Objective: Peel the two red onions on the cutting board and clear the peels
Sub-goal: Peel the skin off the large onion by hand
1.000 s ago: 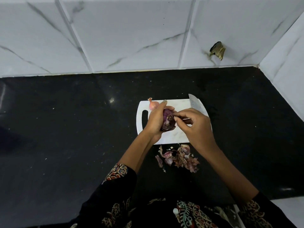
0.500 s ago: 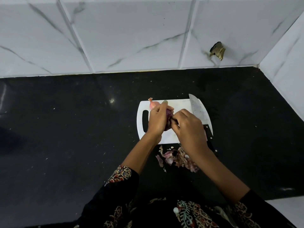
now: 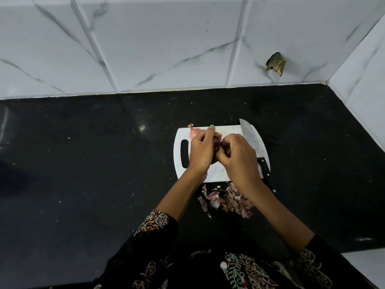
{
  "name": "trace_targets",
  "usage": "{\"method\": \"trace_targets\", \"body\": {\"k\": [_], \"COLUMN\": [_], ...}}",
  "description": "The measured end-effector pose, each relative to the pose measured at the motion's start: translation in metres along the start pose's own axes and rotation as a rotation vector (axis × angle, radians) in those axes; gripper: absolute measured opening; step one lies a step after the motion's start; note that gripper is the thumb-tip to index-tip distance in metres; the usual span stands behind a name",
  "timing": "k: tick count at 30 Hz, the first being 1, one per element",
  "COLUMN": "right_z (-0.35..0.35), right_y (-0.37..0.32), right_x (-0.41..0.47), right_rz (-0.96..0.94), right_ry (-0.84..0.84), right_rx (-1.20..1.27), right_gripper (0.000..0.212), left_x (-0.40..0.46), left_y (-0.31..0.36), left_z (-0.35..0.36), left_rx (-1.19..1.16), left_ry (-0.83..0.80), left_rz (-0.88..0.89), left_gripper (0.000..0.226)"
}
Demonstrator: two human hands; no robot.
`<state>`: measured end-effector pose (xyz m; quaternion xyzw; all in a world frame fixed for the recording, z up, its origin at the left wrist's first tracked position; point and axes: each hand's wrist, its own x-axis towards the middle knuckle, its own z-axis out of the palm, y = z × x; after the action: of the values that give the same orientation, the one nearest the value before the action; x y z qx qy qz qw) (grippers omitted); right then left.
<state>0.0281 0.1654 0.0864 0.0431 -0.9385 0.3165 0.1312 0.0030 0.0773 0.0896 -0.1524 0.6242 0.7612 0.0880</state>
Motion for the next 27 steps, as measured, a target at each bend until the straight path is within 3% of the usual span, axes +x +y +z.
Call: {"method": "trace_targets", "body": {"k": [12,18,22,27], "right_z": [-0.009,-0.014,-0.016,-0.032], "right_y": [0.001,0.003,0.002,0.003], "right_x": [0.0,-0.004,-0.005,-0.013], "right_rz": [0.413,0.199,0.096,0.102], "right_ry": [-0.043,-0.047,-0.108,-0.39], "right_rx": [0.569,0.407,0.307,0.225], "right_gripper": [0.008,0.023,0.019,0.009], "left_x": [0.0,0.002,0.004,0.007], "left_y": [-0.002,-0.005,-0.007,-0.007], "left_z": [-0.005,-0.005,-0.007,-0.012], "left_rx": [-0.28,-0.293,-0.289,-0.343], "left_ry": [-0.048,-0.065,-0.088,-0.089], "left_rz": [-0.149,-0.142,-0.138,-0.159], "left_gripper": [0.034,0.033,0.033,0.032]}}
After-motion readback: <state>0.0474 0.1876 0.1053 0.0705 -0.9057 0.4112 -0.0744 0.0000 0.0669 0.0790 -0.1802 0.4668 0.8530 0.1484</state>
